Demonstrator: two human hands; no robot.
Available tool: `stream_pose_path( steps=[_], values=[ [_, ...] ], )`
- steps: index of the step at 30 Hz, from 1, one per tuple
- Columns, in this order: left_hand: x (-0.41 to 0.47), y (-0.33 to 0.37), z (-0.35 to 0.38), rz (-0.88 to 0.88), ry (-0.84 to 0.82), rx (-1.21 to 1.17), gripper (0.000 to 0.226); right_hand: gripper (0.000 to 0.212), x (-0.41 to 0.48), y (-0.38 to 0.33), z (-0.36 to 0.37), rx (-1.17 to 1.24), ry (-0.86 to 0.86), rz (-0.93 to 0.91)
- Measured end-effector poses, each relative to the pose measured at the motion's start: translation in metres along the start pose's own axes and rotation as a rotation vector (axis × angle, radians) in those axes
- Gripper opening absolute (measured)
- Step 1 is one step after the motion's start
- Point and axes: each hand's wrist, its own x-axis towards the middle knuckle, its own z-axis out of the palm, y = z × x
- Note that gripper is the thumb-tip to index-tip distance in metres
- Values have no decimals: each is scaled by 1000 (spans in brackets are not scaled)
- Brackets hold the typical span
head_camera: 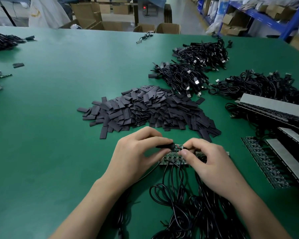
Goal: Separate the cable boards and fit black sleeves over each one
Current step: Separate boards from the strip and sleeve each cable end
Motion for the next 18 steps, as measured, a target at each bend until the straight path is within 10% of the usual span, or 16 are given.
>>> stream_pose_path(
  steps=[18],
  values=[
    [-2,-7,0,47,-26,-104,23,16,-1,-5,-1,154,-79,40]
  ],
)
